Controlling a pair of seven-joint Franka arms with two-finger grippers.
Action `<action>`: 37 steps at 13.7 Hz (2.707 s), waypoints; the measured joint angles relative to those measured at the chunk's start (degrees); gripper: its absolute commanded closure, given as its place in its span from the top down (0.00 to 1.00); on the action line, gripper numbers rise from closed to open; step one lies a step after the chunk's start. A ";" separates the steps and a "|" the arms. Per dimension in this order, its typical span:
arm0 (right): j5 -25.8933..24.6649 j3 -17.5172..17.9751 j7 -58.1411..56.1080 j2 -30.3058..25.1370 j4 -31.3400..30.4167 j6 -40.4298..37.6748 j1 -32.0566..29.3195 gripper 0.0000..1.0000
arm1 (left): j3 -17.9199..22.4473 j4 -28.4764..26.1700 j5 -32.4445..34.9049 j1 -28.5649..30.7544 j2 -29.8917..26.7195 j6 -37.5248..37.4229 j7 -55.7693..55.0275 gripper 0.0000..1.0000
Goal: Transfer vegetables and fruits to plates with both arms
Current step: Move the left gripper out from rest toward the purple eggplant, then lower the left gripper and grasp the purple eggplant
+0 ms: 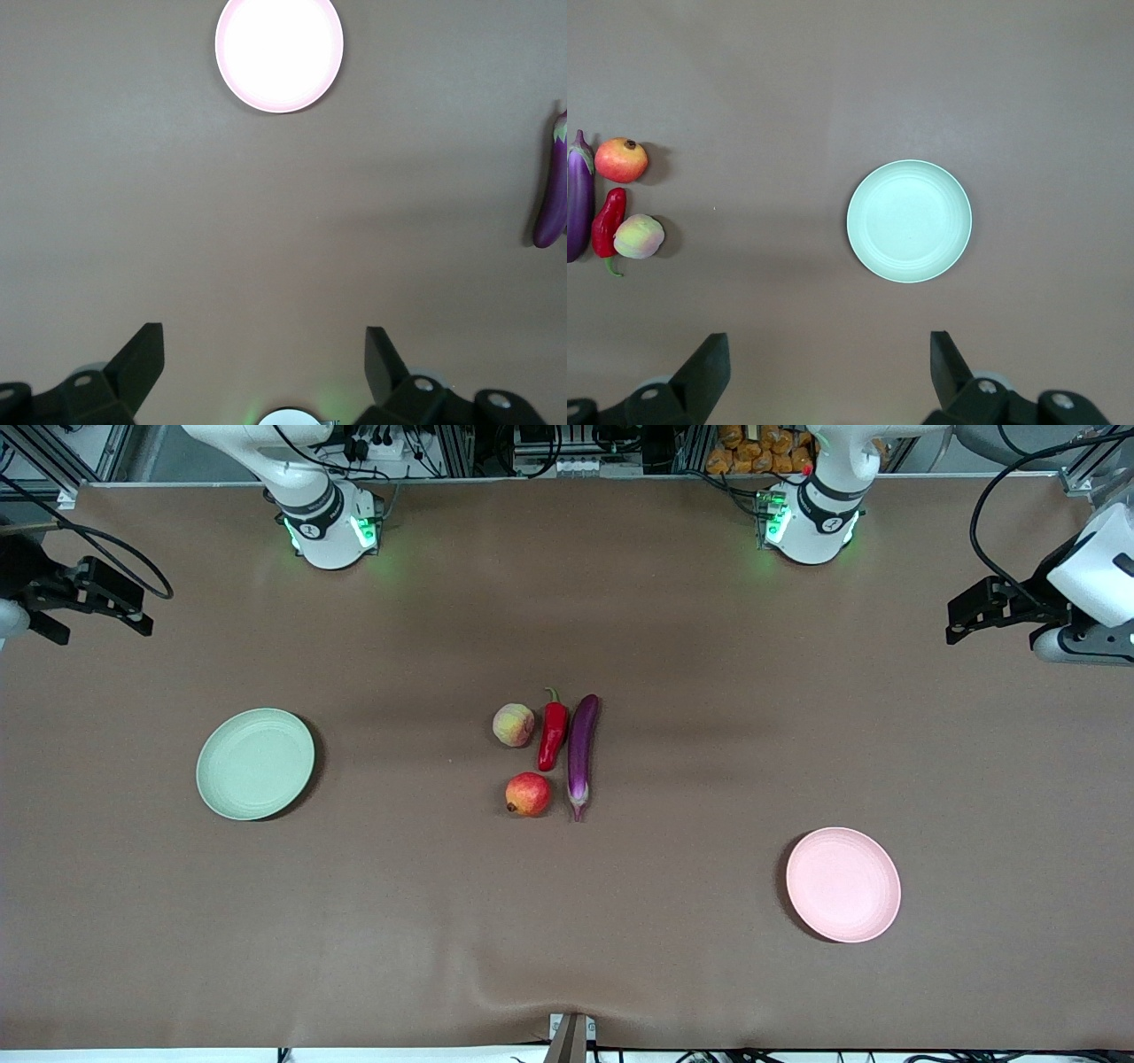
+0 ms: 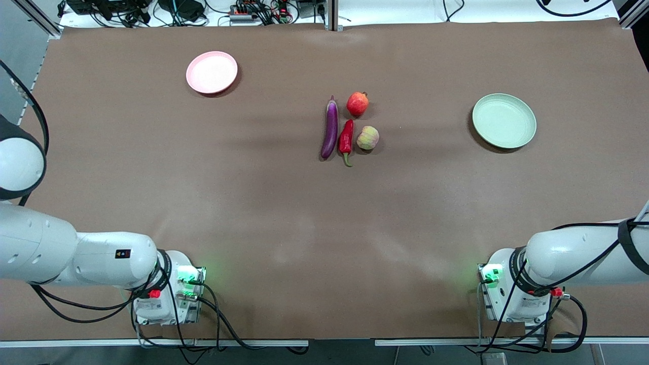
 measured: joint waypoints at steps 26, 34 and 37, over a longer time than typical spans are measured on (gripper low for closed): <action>0.05 -0.10 0.00 0.00 -0.03 0.16 -0.14 1.00 | -1.11 -3.51 -5.61 -2.02 16.83 -4.67 -6.88 1.00; 0.05 -0.11 0.00 0.00 -0.03 0.16 -0.16 1.00 | -1.28 -2.26 -14.97 -13.01 23.91 11.95 -17.98 1.00; 0.05 -0.11 0.00 0.00 -0.03 0.16 -0.16 1.00 | -1.30 -0.33 -16.18 -16.12 26.78 15.77 -21.37 1.00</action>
